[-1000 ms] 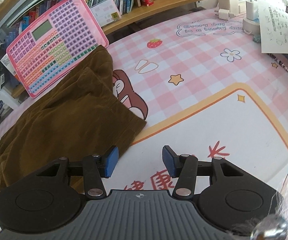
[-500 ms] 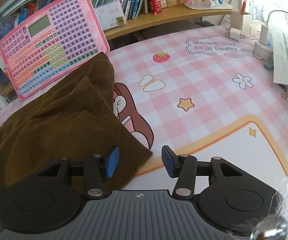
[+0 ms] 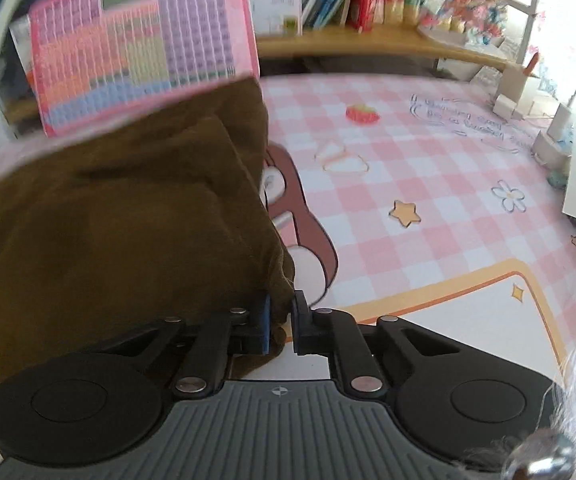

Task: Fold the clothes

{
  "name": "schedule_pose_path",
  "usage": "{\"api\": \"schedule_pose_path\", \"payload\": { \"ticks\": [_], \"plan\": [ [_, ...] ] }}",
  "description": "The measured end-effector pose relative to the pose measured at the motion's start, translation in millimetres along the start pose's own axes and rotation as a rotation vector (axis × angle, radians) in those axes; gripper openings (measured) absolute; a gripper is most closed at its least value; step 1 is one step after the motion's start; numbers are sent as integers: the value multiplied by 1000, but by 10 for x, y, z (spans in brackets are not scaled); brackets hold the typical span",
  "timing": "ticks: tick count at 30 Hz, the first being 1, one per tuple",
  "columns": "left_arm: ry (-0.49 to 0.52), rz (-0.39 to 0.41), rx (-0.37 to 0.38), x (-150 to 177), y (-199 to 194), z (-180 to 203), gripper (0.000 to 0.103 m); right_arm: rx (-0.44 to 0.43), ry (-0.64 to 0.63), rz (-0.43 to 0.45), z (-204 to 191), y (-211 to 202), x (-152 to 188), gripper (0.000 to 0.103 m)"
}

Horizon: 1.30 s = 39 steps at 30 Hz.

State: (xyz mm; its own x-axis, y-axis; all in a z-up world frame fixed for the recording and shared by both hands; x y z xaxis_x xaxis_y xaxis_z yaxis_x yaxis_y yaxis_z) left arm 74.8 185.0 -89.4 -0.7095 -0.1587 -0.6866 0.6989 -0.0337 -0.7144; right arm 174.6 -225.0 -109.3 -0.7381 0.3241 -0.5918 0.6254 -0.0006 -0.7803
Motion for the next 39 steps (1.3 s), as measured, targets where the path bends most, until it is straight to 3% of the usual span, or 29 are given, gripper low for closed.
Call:
{"api": "schedule_pose_path", "payload": {
  "ticks": [6, 10, 19, 23, 31, 35, 39],
  "plan": [
    [25, -5, 43, -71, 87, -27, 36, -74, 71, 195, 28, -874, -179, 9],
    [56, -18, 85, -80, 119, -23, 36, -52, 74, 259, 231, -1534, 24, 9],
    [88, -42, 141, -32, 164, -47, 36, 244, 198, -17, 1055, -1320, 1069, 9],
    [92, -22, 144, -84, 127, -94, 36, 264, 195, -42, 1040, -1261, 1135, 9],
    [72, 22, 118, -198, 45, -306, 36, 336, 211, -8, 1150, -1209, 1206, 11],
    [68, 29, 120, -234, 84, -342, 36, 362, 218, -8, 1204, -1208, 1183, 17],
    [77, 24, 135, -273, 210, -310, 36, 397, 225, 145, 1194, -1424, 948, 19]
  ]
}}
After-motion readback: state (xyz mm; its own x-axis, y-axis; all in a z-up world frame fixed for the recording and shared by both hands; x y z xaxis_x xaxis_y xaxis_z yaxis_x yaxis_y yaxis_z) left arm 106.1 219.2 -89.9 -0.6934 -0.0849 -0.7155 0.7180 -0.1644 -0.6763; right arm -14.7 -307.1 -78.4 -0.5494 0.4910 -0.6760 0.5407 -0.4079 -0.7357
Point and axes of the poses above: each gripper's, at about its wrist camera, not at the fingertips, and y roughly the way its jaws point, z to its right, x to its underside, the point moved 8 cm from there along y, roughly the way its jaws point, and after that the axes turned 13 degrees about y, right-handed, at the moved point
